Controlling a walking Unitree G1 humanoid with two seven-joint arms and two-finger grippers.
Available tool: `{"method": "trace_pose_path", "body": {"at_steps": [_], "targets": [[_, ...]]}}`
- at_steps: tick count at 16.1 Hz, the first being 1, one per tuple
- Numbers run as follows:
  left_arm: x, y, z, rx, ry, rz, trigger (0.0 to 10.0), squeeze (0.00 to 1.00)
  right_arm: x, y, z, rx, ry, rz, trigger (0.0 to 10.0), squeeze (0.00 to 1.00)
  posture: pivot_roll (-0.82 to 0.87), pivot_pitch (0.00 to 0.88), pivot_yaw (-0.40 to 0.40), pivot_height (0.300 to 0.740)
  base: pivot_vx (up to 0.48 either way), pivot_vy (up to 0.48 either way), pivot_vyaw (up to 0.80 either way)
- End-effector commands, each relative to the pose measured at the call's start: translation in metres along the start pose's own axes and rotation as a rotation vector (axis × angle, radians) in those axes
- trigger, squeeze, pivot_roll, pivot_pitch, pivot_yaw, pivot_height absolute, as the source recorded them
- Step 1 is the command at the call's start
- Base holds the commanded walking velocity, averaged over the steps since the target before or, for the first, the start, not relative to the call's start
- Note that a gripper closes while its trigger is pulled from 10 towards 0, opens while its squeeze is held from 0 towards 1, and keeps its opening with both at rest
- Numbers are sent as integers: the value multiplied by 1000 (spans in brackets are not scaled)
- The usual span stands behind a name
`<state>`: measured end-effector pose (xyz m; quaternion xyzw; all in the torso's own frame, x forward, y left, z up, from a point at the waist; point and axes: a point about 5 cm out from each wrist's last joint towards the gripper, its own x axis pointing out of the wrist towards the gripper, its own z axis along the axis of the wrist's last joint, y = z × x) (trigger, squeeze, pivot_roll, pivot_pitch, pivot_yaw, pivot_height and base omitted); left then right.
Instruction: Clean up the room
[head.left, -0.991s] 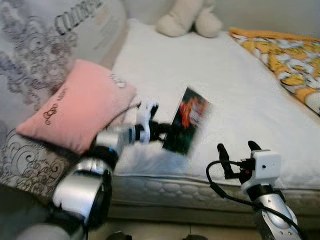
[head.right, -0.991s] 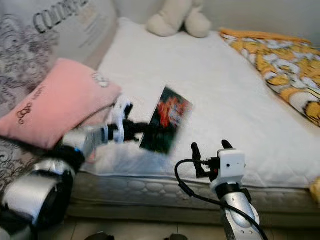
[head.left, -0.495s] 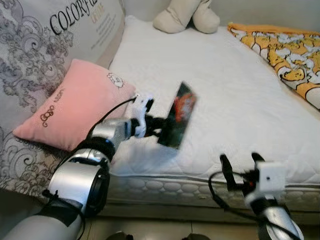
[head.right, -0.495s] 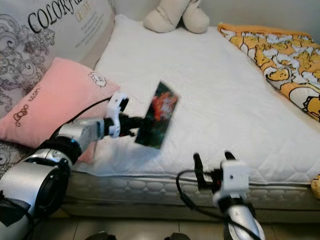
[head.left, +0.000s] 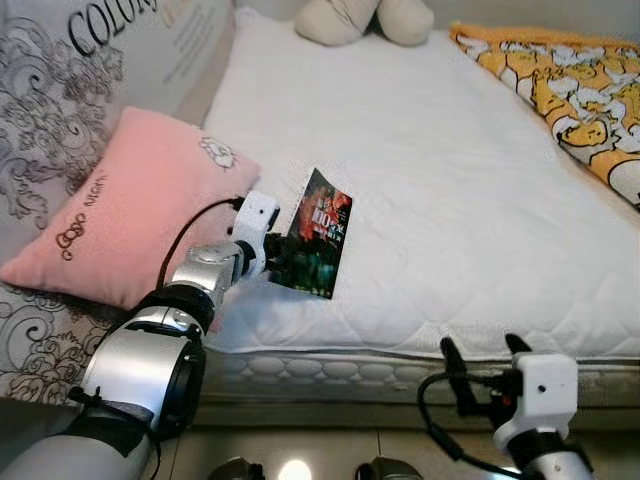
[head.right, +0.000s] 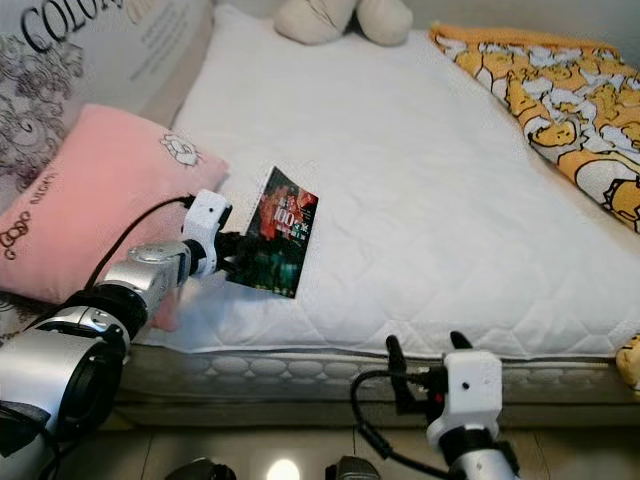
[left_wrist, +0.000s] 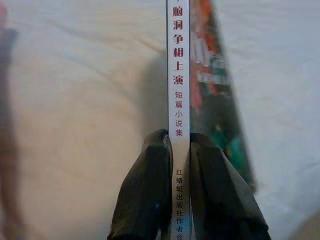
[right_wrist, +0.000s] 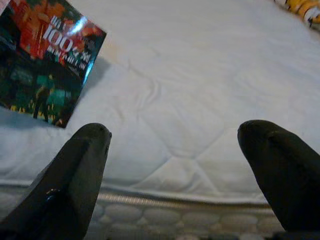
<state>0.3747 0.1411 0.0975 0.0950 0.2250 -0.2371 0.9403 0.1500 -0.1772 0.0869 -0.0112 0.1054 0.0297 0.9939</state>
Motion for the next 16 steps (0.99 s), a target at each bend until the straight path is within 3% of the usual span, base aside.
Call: {"method": "trace_pose_path", "body": {"at_steps": [1,5,7,9,10,11,14,16], "targets": [[0,1,2,100,-7,43,10000,0,-1,2,5,-2,-14,2,10000,0,-309,96,-27,714,0,0,0],[-1,7,-4,211,8,170,10000,0,-2,4,6,1,-11,8,10000,0,-307,104,-29,714,0,0,0],[-4,15,-7,207,16,279,10000,0,-3,4,5,0,-5,9,10000,0,-308,107,-30,714,0,0,0],[-5,17,-12,159,24,311,10000,0,-3,5,5,1,-2,10,10000,0,-308,107,-30,714,0,0,0],[-5,16,-17,110,35,319,10000,231,-2,5,5,1,-1,11,10000,0,-303,107,-30,714,0,0,0],[-4,14,-21,60,46,322,10000,1000,-2,5,5,1,0,14,10000,0,-301,106,-30,714,0,0,0],[-1,5,-27,-10,72,289,10000,1000,2,6,5,3,-1,19,10000,0,-293,103,-30,714,0,0,0],[1,1,-27,22,77,259,10000,1000,4,7,5,5,0,24,10000,0,-288,101,-31,714,0,0,0]]}}
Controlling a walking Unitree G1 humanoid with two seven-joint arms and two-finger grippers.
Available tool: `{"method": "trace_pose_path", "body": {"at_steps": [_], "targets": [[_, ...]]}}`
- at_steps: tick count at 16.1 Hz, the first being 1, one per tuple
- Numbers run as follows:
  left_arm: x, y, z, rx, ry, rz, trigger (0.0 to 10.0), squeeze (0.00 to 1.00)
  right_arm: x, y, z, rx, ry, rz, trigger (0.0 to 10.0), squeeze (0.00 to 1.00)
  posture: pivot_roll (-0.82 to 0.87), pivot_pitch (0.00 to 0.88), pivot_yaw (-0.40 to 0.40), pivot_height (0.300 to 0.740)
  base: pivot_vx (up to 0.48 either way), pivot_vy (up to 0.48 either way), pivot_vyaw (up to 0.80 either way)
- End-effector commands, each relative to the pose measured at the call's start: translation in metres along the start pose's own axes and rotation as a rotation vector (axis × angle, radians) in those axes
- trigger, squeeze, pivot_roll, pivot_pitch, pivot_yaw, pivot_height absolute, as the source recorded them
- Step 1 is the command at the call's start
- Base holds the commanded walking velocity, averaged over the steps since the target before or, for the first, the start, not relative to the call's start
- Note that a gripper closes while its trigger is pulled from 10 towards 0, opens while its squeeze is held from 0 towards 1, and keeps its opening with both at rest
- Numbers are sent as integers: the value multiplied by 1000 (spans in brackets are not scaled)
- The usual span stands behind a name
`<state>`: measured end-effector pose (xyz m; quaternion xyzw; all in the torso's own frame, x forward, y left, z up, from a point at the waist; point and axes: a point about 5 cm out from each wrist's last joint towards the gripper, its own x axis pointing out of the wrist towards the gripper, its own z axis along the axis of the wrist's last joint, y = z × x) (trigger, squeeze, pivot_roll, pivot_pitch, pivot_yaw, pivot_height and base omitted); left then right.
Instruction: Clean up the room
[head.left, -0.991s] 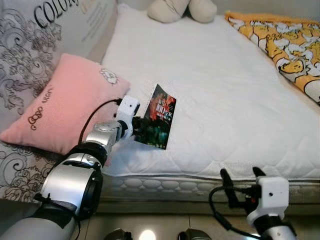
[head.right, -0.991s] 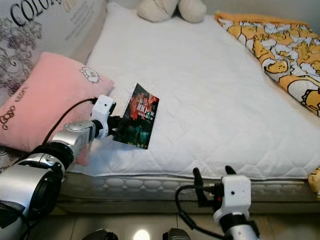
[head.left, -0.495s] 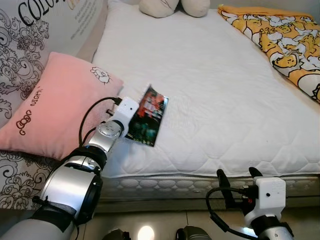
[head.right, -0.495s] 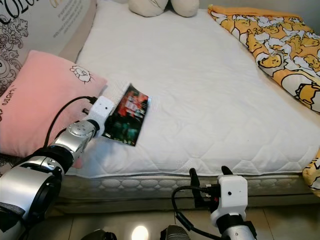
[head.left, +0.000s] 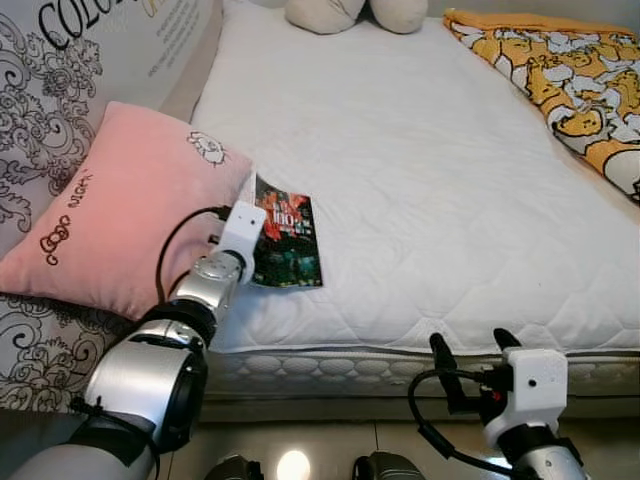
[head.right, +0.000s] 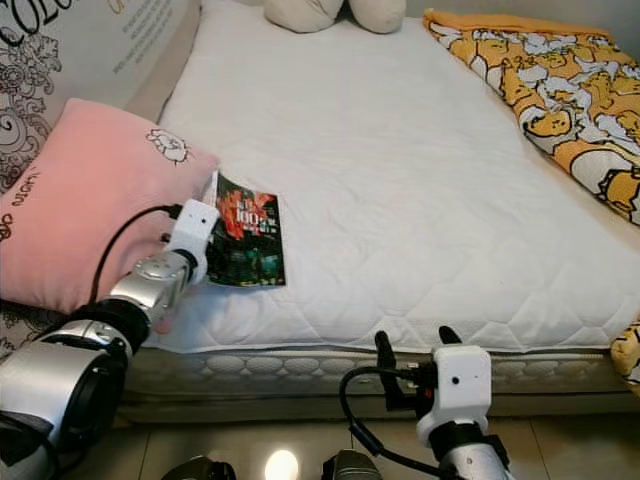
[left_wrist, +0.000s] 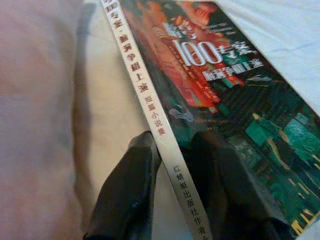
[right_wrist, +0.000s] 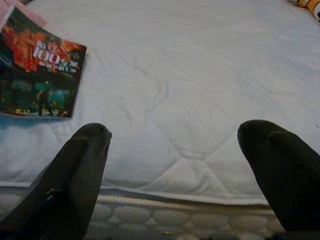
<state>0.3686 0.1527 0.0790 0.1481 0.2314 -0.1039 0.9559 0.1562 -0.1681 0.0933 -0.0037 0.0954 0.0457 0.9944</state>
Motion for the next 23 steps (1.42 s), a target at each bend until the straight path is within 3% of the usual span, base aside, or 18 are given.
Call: {"method": "trace_pose_path", "body": {"at_steps": [1,6,7,10,12,15,17,18,21,22,23], "targets": [[1,-7,0,74,5,-40,10000,1000,0,-2,-2,-6,20,-7,10000,0,-288,99,-32,714,0,0,0],[1,-12,19,323,-90,-86,10000,1000,2,-1,-3,-4,18,-6,10000,0,-282,93,-27,714,0,0,0],[1,-18,30,393,-151,-114,10000,1000,2,0,-3,-2,17,-4,10000,0,-280,91,-25,714,0,0,0],[0,-22,39,477,-201,-142,10000,1000,6,2,-2,3,10,-4,10000,0,-277,81,-18,714,0,0,0],[0,-21,32,503,-180,-141,10000,1000,6,3,-3,5,8,-5,10000,0,-276,79,-15,714,0,0,0],[0,-13,28,477,-153,-95,10000,1000,6,3,-3,7,8,-5,10000,0,-276,78,-15,714,0,0,0],[0,-6,20,546,-112,-39,10000,1000,7,3,-4,7,12,-3,10000,0,-275,78,-16,714,0,0,0],[0,-3,18,590,-101,-22,10000,0,7,3,-4,8,13,-2,10000,0,-271,78,-19,714,0,0,0],[-1,0,21,656,-132,20,10000,0,8,3,-5,9,15,2,10000,0,-266,77,-20,714,0,0,0],[-2,1,29,670,-182,39,10000,0,10,4,-5,10,13,3,10000,0,-264,74,-18,714,0,0,0],[-2,2,34,649,-214,50,10000,0,11,4,-4,11,6,0,10000,0,-262,69,-16,714,0,0,0]]}}
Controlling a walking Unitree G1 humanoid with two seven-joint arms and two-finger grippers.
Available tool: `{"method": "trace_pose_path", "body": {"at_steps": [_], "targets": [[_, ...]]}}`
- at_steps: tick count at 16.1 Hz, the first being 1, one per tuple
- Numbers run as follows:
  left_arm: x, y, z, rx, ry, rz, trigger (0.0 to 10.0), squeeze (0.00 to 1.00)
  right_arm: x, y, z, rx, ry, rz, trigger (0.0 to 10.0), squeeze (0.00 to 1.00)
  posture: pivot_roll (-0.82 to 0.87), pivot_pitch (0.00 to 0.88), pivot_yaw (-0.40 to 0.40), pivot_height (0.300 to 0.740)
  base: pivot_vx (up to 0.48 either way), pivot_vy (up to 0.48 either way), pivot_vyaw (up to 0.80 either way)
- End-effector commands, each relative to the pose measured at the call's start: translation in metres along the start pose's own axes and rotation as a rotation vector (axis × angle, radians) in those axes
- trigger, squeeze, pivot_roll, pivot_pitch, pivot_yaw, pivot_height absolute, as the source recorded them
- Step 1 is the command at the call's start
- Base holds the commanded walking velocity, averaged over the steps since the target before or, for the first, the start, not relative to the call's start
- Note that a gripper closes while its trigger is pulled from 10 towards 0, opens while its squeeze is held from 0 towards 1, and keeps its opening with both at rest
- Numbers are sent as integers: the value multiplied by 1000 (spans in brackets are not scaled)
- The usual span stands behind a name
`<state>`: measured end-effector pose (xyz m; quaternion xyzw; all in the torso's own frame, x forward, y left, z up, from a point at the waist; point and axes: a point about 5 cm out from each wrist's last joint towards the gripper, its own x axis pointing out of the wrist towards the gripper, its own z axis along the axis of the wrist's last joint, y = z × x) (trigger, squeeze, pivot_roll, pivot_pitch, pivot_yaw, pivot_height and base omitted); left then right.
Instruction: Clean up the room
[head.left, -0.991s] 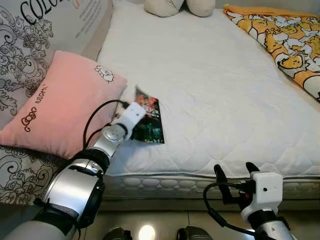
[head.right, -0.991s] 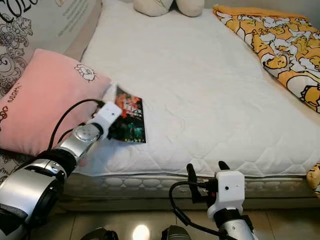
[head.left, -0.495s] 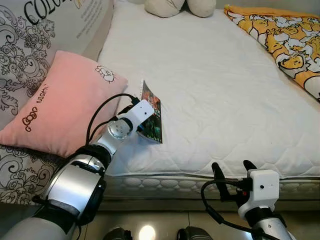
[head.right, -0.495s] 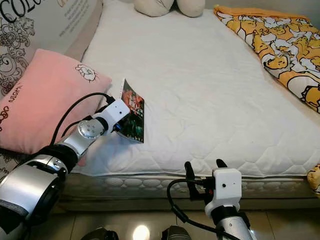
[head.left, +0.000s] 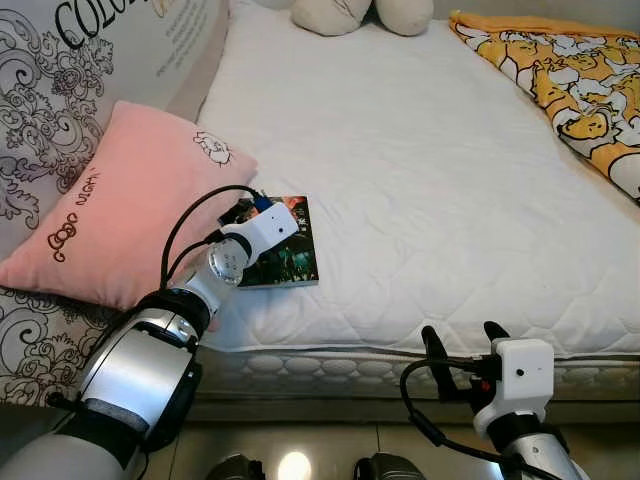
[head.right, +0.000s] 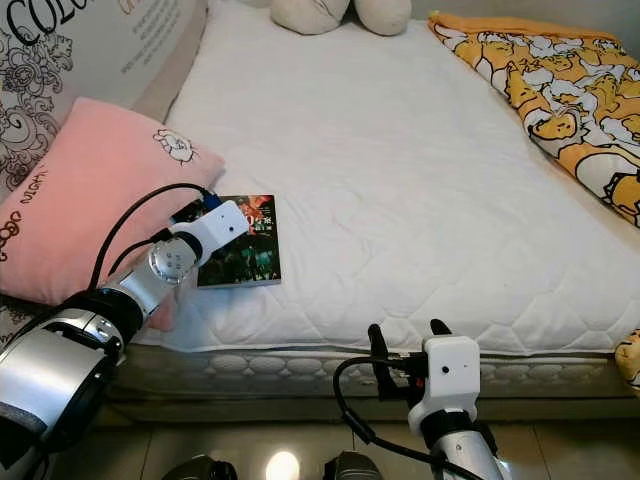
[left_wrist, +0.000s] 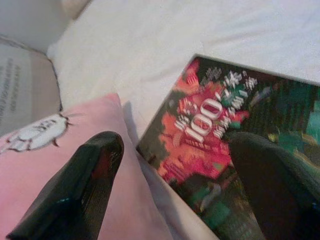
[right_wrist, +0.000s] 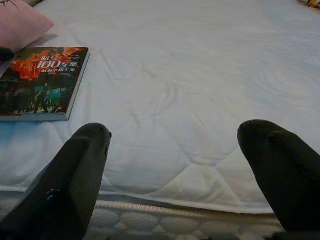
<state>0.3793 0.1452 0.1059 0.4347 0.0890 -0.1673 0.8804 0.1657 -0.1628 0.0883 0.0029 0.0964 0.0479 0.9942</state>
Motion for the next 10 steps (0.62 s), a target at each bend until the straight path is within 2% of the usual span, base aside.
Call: {"method": "trace_pose_path", "body": {"at_steps": [1,2,3,4,5,6,7,8,10], "targets": [[1,8,10,-37,-54,35,10000,0,2,-1,0,-2,-8,-15,10000,0,-257,58,-12,714,0,0,0],[2,10,13,-70,-77,42,10000,0,4,-1,1,-3,-15,-19,10000,0,-251,48,-8,714,0,0,0],[1,15,23,-174,-161,56,10000,0,8,-3,4,-2,-38,-36,10000,0,-237,30,-1,714,0,0,0],[-1,21,33,-299,-253,83,10000,0,14,-5,6,-6,-63,-55,10000,0,-215,7,5,714,0,0,0],[-4,23,35,-474,-321,123,10000,0,22,-6,8,-5,-86,-68,10000,0,-192,0,9,714,0,0,0],[-6,24,34,-509,-329,139,10000,0,23,-6,9,-4,-92,-71,10000,0,-192,0,9,714,0,0,0],[-12,20,24,-647,-321,202,10000,0,29,-7,10,-5,-110,-79,10000,0,-165,0,6,714,0,0,0],[-18,17,13,-717,-303,249,10000,0,34,-8,11,-5,-121,-81,10000,0,-148,0,3,714,0,0,0],[-28,12,0,-759,-283,300,10000,0,40,-10,11,3,-137,-84,10000,0,-121,0,-6,714,0,0,0]]}}
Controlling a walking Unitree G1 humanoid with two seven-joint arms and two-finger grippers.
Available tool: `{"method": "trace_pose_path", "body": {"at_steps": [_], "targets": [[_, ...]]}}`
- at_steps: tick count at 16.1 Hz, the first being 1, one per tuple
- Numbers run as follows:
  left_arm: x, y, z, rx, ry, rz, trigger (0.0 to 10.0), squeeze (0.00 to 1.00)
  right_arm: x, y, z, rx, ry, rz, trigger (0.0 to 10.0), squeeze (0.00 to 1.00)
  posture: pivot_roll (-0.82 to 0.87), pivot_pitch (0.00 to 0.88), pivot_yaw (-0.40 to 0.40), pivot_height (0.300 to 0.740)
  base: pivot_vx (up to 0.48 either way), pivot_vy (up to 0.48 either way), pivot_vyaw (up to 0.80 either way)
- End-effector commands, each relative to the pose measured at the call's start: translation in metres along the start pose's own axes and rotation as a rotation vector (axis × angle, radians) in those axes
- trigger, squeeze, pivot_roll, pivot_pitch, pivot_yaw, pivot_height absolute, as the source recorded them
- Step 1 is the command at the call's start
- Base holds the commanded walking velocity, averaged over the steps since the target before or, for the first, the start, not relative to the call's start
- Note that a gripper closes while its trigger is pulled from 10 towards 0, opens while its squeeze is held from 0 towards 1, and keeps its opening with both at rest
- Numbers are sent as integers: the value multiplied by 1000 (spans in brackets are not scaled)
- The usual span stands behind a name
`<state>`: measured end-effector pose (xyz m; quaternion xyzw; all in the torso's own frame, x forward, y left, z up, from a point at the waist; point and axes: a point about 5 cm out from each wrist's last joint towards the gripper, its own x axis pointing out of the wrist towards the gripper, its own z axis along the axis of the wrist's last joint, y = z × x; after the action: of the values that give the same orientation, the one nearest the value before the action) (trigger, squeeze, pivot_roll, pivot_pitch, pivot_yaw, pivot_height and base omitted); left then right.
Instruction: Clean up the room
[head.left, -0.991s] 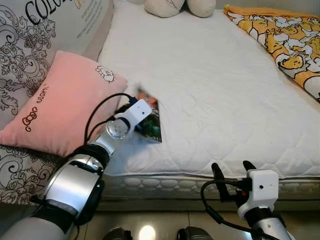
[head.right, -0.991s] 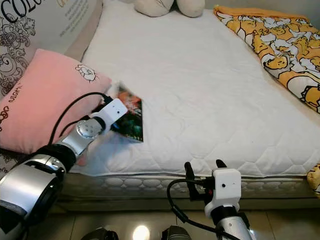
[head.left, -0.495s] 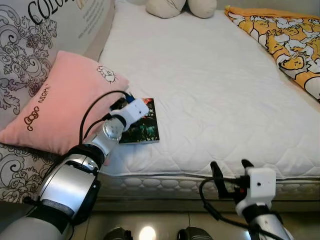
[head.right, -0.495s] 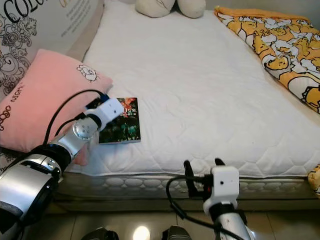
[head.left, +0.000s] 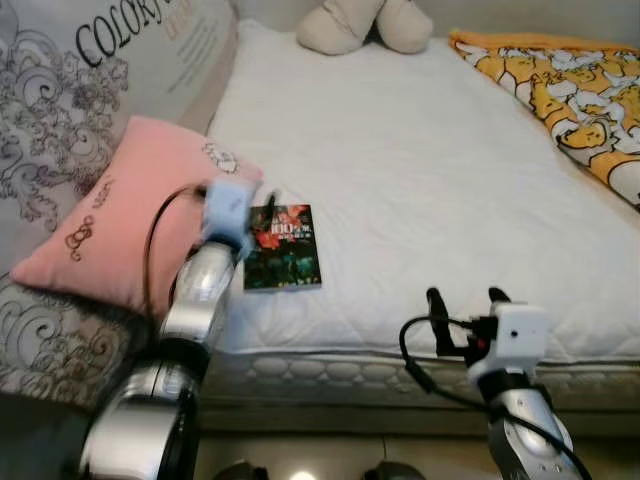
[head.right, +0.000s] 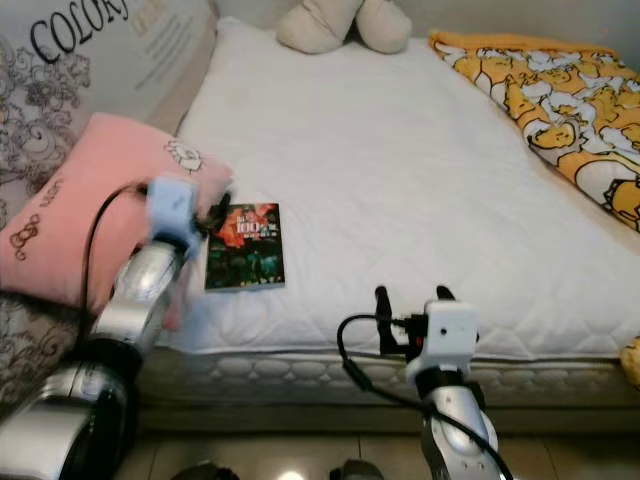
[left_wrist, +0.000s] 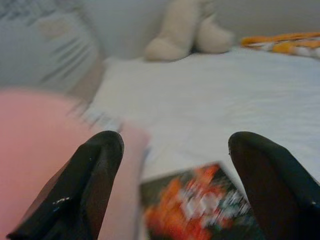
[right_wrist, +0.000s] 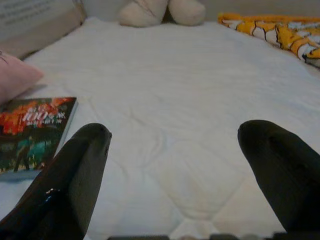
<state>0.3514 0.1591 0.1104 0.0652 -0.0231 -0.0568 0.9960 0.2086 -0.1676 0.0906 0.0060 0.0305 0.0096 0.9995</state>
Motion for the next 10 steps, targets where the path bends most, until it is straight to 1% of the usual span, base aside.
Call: {"method": "trace_pose_path", "body": {"at_steps": [1,2,3,4,5,6,7,8,10], "targets": [[-3,2,6,-17,-24,24,10000,0,3,-3,0,1,-14,-10,10000,0,-107,0,-12,714,0,0,0],[-7,2,1,-13,-12,22,10000,0,5,-3,0,2,-18,-10,10000,0,-101,0,-12,714,0,0,0],[-23,0,-11,25,31,11,10000,0,7,-5,0,5,-30,-16,10000,0,-95,0,-12,714,0,0,0],[-40,-2,-20,40,60,-2,10000,0,9,-8,1,15,-44,-31,10000,0,-92,0,-13,714,0,0,0],[-55,-4,-27,36,90,-4,10000,0,12,-12,0,38,-50,-53,10000,0,-84,0,-12,714,0,0,0],[-57,-5,-28,29,96,-1,10000,0,13,-13,0,40,-51,-55,10000,0,-84,0,-12,714,0,0,0],[-57,-10,-25,51,87,-13,10000,0,16,-13,0,46,-55,-59,10000,0,-77,0,-12,714,0,0,0],[-50,-15,-17,56,66,-23,10000,0,22,-13,0,46,-62,-58,10000,0,-74,0,-11,714,0,-480,0],[-47,-20,-9,44,67,-17,10000,0,28,-12,3,38,-74,-55,10000,0,-78,0,-12,714,0,-480,0]]}}
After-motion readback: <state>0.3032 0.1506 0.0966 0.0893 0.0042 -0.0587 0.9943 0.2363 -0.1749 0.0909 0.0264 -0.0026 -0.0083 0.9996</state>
